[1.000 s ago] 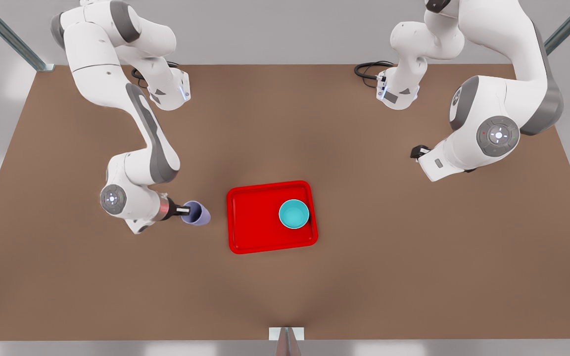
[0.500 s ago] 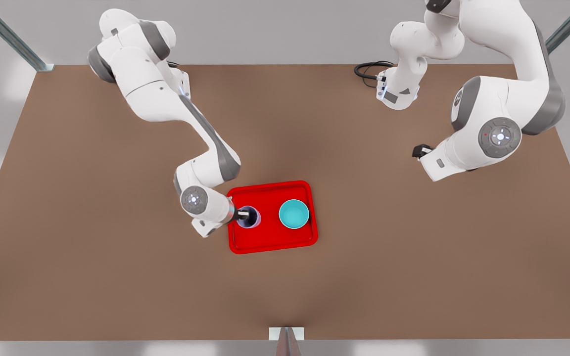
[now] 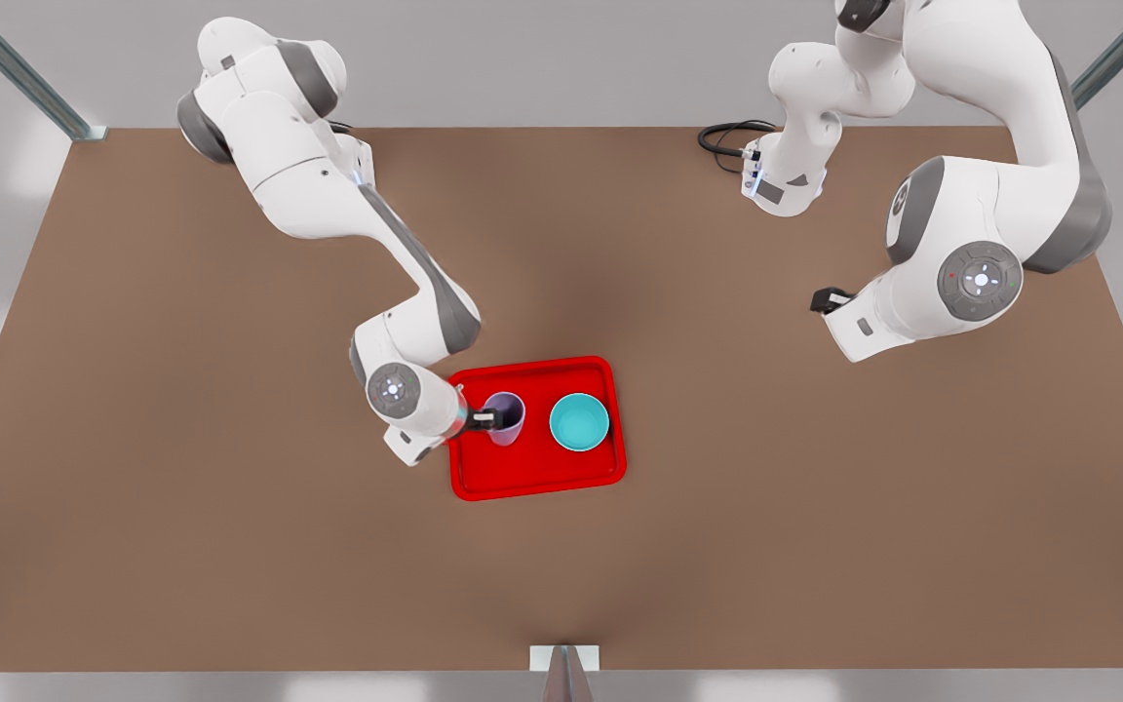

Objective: Place the bowl on the tray with the left arm and the cup on the tray with the right arm

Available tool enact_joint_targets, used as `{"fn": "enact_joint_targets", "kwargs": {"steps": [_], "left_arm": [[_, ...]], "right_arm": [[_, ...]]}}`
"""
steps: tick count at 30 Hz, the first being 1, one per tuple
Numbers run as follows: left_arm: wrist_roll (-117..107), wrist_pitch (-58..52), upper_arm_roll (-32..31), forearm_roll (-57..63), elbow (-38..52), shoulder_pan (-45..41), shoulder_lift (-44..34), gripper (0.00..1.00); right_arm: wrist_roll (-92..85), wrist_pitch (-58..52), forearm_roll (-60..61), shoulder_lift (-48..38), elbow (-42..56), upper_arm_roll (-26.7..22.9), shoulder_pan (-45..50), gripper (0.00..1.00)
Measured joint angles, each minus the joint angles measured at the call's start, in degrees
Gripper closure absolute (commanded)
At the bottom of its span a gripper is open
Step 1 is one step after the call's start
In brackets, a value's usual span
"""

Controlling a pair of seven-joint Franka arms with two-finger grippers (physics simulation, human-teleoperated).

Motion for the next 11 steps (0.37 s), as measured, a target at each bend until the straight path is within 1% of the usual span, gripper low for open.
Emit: {"fn": "enact_joint_targets", "kwargs": {"steps": [1,3,4,5,6,7,8,9,11], "left_arm": [[0.0,0.0,0.0,0.0,0.0,0.0,0.0,0.00],[0.0,0.0,0.0,0.0,0.0,0.0,0.0,0.00],[-0.1,0.0,0.0,0.0,0.1,0.0,-0.1,0.00],[-0.1,0.0,-0.1,0.0,0.2,0.0,-0.1,0.00],[0.0,0.0,-0.1,0.0,0.2,0.0,-0.1,0.00],[0.0,0.0,-0.1,0.0,0.2,0.0,-0.1,0.00],[0.0,0.2,-0.3,-0.1,0.4,-0.1,0.1,0.00],[0.1,0.1,-0.3,-0.1,2.4,-0.3,0.8,0.00],[0.2,0.0,-0.4,-0.2,3.3,-0.2,1.3,0.00]], "right_arm": [[-1.0,-4.1,-0.2,-4.7,0.0,-0.2,-5.1,0.00],[-8.8,-9.8,-1.4,-13.6,-0.5,-0.3,-18.3,0.00],[-14.4,-12.4,-2.8,-18.6,-2.1,-3.6,-19.8,0.00],[-17.1,-17.5,-2.9,-23.2,-2.8,-7.3,-19.1,0.00],[-19.4,-18.7,-2.9,-26.5,-4.6,-8.5,-19.1,0.00],[-22.4,-20.2,-2.7,-26.6,-4.0,-9.5,-19.8,0.00],[-22.4,-23.4,-2.5,-26.7,-2.0,-9.6,-20.5,0.00],[-21.9,-28.5,-2.4,-26.9,0.2,-9.4,-20.9,0.00],[-21.9,-33.1,-2.5,-25.2,1.8,-9.2,-20.2,0.00]]}}
